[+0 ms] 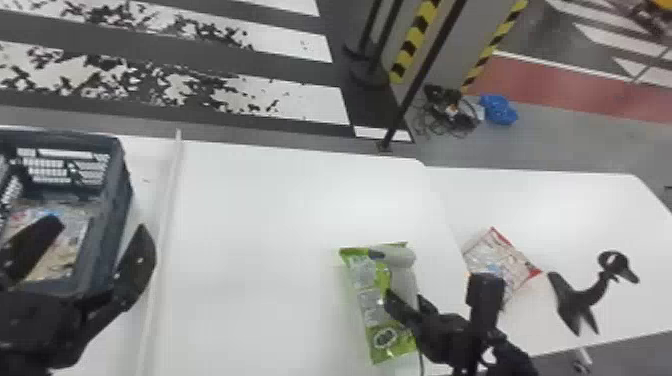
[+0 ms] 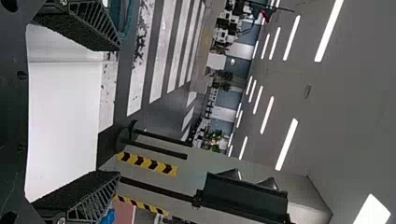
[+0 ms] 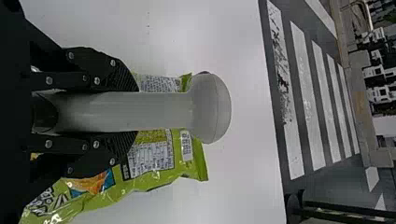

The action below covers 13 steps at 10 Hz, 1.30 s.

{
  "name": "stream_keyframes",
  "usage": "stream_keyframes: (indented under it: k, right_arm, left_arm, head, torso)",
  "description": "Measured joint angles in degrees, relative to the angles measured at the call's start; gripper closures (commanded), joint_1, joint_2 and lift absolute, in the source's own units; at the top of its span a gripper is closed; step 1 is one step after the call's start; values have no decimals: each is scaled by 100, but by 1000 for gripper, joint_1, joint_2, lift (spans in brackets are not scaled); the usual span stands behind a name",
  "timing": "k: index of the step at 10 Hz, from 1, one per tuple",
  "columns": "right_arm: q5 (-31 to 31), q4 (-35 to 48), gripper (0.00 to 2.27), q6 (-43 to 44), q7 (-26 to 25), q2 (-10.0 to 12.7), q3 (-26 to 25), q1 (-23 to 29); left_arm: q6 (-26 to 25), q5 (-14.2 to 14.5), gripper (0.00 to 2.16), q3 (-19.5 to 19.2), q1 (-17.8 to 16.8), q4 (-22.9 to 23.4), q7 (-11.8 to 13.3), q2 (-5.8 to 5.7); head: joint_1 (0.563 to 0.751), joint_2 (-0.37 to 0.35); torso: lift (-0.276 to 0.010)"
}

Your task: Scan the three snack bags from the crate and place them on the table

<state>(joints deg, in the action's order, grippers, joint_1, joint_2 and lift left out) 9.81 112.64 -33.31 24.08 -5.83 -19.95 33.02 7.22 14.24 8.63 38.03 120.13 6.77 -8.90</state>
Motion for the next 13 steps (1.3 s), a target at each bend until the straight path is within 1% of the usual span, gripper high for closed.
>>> stream_keyframes:
  k: [2, 4, 6, 7, 9, 10, 11, 12, 13]
  right_arm:
    - [-271, -136, 2165, 7, -72, -14, 225, -132]
    - [-485, -392, 2165, -133, -98, -36, 322, -325]
    - [-566, -626, 2165, -277, -106, -57, 399, -458]
    - [-512, -589, 2169, -227, -106, -57, 393, -436]
    - [-220, -139, 2165, -228, -105, -43, 135, -284]
    - [-38, 19, 2165, -338, -92, -44, -116, -286]
    - [92, 44, 2169, -488, -60, -57, -403, -393]
    - [146, -133, 2165, -589, 0, -118, -672, -569]
    - [186, -489, 2165, -617, 25, -271, -873, -766]
  left_arm:
    - [60, 0, 39, -33, 37, -15, 0, -6]
    - [132, 7, 39, -61, 50, -64, 8, -10]
    - [180, 35, 39, -124, 63, -85, 25, -15]
    - [192, 42, 39, -131, 63, -86, 26, -14]
    - [196, 44, 39, -133, 56, -87, 20, -8]
    - [201, 44, 39, -133, 55, -87, 24, -8]
    - [252, 44, 39, -133, 55, -89, 28, -10]
    - [289, 44, 39, -133, 55, -89, 33, -14]
    - [291, 44, 39, -133, 55, -88, 40, -15]
  head:
    - [695, -299]
    - [695, -293]
    - [695, -286]
    - [695, -279]
    - [695, -284]
    - [695, -305]
    - [695, -338]
    - [695, -350]
    - [695, -350]
  torso:
    - [-36]
    - [-36]
    - [-36]
    - [-36]
    - [-36]
    - [-36]
    - [-36]
    - [-36]
    - [-36]
